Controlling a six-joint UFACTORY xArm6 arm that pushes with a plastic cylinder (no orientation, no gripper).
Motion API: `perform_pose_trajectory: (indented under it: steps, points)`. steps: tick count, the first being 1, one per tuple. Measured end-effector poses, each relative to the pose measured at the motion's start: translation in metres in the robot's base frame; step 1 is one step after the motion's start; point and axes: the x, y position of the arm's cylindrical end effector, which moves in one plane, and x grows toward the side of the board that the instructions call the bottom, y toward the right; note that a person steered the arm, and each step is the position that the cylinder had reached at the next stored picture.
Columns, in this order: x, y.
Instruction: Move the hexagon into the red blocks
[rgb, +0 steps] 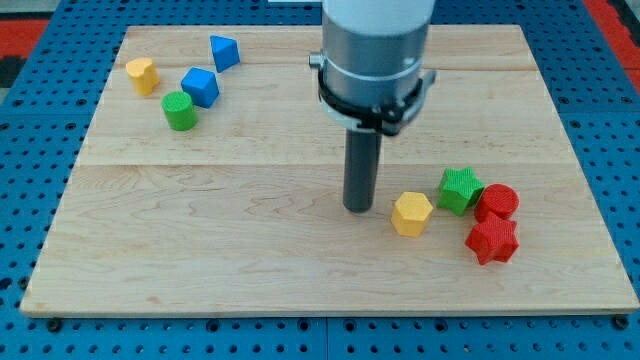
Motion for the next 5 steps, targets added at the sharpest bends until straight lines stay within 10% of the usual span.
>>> perform_pose_trajectory:
  steps: [2,3,5]
  points:
    - [0.023,0.063]
    - [0.011,-0.017]
    - [-0.151,-0.127]
